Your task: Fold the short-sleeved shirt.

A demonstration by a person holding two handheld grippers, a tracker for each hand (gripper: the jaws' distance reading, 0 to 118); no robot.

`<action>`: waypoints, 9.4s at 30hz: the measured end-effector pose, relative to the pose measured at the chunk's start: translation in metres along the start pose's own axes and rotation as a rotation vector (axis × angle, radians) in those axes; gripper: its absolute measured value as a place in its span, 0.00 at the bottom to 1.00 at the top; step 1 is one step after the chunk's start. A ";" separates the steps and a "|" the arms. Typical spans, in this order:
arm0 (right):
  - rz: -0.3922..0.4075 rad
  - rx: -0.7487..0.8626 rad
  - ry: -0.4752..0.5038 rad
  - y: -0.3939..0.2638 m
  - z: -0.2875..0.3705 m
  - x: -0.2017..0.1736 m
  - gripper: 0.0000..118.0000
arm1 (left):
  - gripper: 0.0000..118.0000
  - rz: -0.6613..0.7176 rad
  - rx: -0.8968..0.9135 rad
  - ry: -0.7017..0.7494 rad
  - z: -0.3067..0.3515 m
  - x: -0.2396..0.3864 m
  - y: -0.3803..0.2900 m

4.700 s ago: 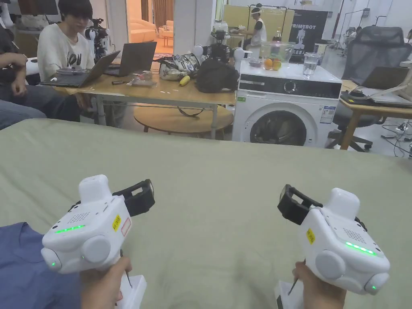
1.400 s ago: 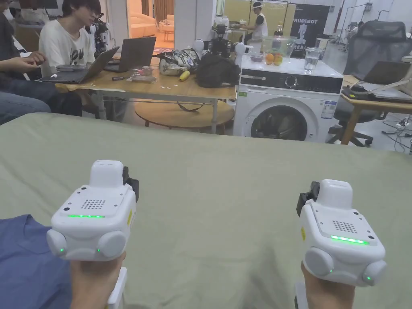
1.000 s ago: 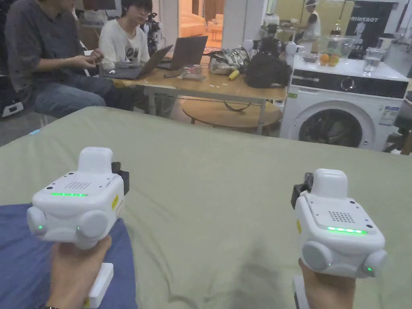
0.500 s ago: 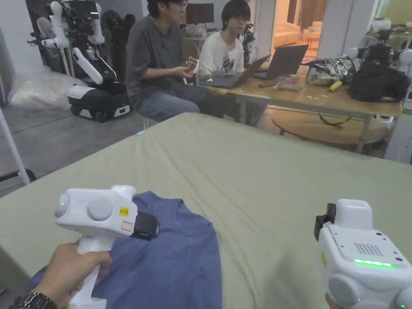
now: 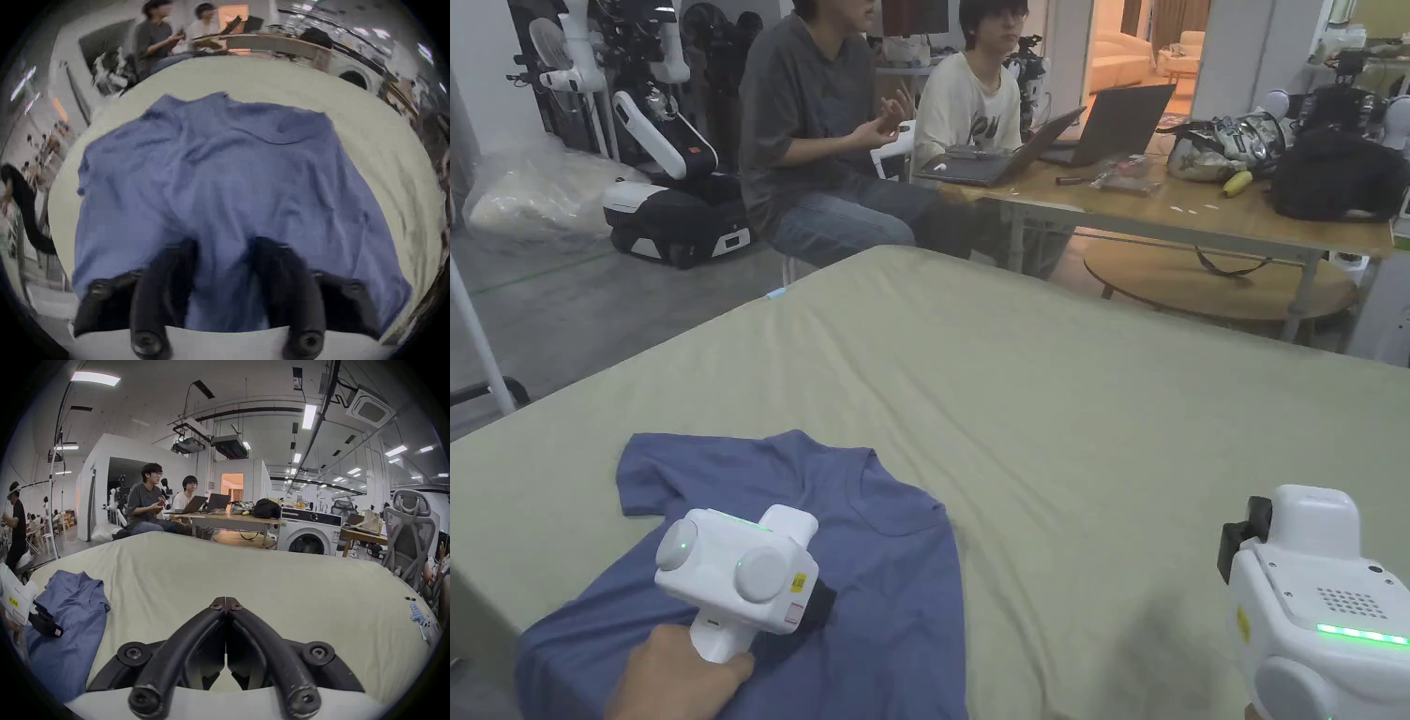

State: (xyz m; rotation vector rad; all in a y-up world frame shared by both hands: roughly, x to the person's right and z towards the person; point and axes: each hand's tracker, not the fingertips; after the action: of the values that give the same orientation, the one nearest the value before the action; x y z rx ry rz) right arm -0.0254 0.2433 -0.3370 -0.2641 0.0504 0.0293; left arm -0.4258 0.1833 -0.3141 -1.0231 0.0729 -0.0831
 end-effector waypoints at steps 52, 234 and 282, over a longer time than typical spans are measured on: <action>-0.108 0.033 -0.553 -0.009 0.175 0.287 0.00 | 0.33 -0.429 0.205 -1.001 0.128 0.474 0.065; -0.094 -0.085 -0.282 -0.031 0.137 0.173 0.00 | 0.00 0.015 0.547 -0.259 0.111 0.137 -0.017; -0.076 -0.291 -0.198 -0.042 0.080 0.173 0.00 | 0.00 0.083 0.056 -0.216 -0.008 0.078 0.038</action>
State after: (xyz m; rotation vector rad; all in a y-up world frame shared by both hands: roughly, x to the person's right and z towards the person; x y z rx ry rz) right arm 0.1521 0.2273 -0.2582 -0.5523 -0.1625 -0.0136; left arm -0.3480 0.1885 -0.3522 -0.9665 -0.0827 0.1007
